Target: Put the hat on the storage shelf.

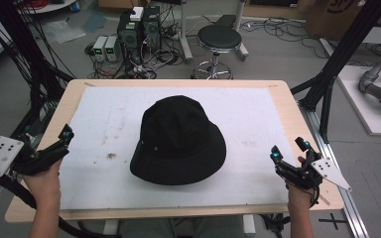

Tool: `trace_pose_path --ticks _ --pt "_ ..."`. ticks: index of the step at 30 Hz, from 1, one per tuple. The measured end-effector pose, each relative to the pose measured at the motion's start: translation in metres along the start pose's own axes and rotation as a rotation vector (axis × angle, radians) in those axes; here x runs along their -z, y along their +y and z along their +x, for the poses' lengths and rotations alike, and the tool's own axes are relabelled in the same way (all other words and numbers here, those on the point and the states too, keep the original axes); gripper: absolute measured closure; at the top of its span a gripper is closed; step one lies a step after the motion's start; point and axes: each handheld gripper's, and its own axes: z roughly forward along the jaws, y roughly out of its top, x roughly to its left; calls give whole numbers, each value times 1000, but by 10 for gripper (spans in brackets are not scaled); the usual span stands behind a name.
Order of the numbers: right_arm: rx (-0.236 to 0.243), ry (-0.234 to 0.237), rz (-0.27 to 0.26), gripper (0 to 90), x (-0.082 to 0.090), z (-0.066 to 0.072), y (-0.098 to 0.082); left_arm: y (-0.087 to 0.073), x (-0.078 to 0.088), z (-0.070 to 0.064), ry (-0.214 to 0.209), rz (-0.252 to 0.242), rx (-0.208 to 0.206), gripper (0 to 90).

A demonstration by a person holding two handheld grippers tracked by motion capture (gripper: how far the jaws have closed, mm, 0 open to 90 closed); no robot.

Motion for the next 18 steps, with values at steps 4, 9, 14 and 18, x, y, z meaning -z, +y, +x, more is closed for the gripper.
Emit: trace_pose_path --ticks 4,9,14,18 --pt "9 0 3 108 -1 0 -1 -13 1 4 -14 -5 27 121" --pt "20 -1 12 108 -2 0 -3 -26 5 4 1 -5 62 121" --pt "25 -6 6 108 -1 -1 -2 -34 5 -4 9 22 36 121" --pt "30 -10 6 108 -1 -1 -3 -34 6 -9 18 28 -18 121"
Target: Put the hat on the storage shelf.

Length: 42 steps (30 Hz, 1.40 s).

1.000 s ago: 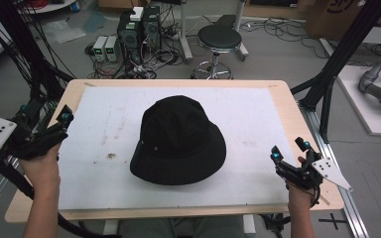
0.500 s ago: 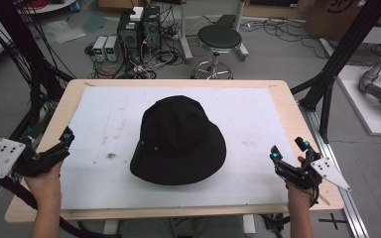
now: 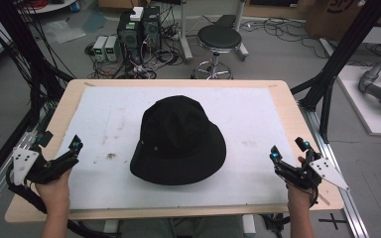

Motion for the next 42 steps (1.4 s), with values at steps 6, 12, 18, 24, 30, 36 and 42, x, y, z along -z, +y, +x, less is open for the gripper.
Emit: trace_pose_path --ticks 6,12,18,24,30,36,42 --pt "-4 -4 6 108 0 0 -1 -1 1 0 15 -2 -7 121" --pt "-11 -5 6 108 0 1 -1 0 2 0 16 -7 -12 121" --pt "2 -1 7 108 -1 2 -1 1 4 -1 16 -7 -10 122" --pt "0 -9 1 108 0 2 0 0 3 -2 9 2 -11 122" --pt "8 -3 6 108 -1 3 -1 -1 2 -1 7 8 -6 122" --pt "4 -7 2 107 0 2 -1 -1 1 -2 8 14 -10 122" --pt "2 -7 4 108 1 2 -1 -1 1 -3 6 13 -9 122"
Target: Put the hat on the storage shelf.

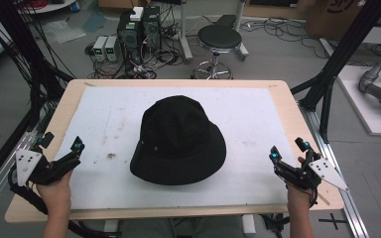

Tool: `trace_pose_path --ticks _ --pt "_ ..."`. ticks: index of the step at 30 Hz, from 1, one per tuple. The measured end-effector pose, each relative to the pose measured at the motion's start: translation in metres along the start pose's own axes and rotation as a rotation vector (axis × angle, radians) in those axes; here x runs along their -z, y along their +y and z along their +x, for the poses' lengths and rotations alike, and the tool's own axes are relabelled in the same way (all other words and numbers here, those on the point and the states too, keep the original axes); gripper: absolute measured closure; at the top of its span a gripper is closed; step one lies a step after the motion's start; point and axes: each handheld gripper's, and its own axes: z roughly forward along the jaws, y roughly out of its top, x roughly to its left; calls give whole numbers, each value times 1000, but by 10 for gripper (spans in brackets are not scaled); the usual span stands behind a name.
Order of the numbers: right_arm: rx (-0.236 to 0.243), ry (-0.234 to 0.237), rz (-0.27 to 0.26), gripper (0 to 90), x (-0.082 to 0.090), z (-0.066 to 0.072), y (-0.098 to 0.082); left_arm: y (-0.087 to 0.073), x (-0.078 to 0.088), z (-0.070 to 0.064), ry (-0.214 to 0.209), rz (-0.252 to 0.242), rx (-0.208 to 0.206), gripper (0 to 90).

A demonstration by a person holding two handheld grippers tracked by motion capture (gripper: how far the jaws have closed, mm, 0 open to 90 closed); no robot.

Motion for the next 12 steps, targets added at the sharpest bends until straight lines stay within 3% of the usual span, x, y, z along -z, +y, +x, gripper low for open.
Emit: trace_pose_path --ticks 12 --pt "-4 0 -2 108 -1 0 0 1 -1 -2 -10 11 -11 123"
